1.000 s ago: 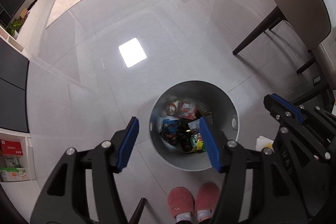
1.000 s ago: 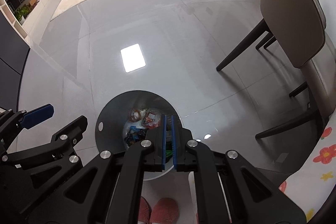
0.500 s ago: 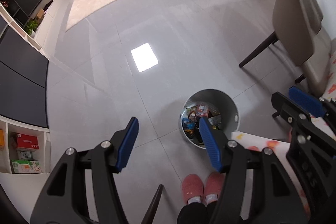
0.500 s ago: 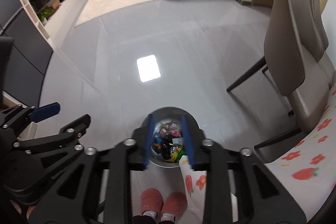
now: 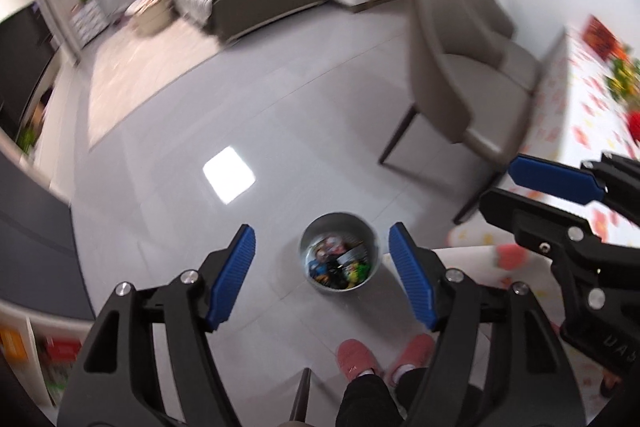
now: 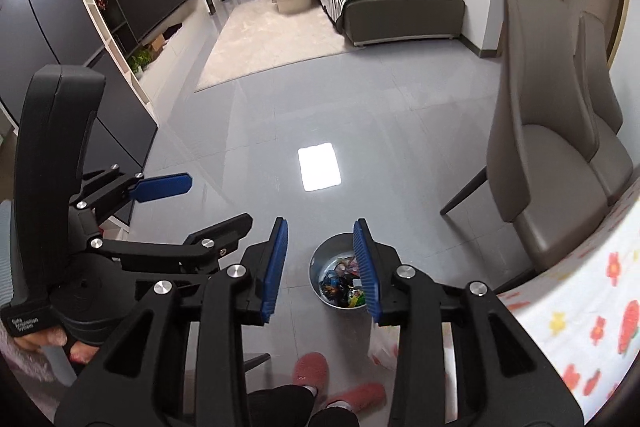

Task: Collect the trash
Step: 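Move both open tools back over the table toward the red ball and gold box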

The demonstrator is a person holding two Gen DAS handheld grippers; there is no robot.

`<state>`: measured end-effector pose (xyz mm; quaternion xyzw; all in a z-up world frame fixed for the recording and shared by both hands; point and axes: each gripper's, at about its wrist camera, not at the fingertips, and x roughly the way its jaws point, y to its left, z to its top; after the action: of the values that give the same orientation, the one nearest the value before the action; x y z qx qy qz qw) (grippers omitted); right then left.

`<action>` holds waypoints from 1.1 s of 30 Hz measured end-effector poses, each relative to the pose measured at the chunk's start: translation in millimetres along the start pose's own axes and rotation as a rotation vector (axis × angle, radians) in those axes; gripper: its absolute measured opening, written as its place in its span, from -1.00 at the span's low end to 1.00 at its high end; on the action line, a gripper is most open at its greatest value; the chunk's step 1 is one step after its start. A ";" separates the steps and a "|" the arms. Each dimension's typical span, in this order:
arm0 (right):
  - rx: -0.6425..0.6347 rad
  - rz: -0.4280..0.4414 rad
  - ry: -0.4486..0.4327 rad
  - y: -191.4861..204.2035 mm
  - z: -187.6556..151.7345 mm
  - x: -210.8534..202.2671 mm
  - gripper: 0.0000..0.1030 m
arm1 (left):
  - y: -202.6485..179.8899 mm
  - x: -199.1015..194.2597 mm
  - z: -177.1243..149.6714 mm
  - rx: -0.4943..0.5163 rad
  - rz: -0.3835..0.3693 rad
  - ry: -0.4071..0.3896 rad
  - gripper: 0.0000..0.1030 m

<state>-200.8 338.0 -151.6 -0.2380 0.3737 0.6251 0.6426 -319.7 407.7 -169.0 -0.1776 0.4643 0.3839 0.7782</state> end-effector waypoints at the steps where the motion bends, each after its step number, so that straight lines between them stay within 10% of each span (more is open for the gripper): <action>1: -0.002 -0.020 -0.007 -4.2 -1.7 -9.9 -0.36 | -9.5 -5.2 1.7 0.025 -0.015 -0.010 0.35; 33: 0.421 -0.518 -0.110 -361.0 -264.0 -324.5 -0.36 | -542.1 -82.6 -0.4 0.560 -0.382 -0.083 0.35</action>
<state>125.0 -107.0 -117.8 -0.1530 0.3865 0.3620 0.8344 70.7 23.5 -141.6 -0.0249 0.4782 0.0957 0.8727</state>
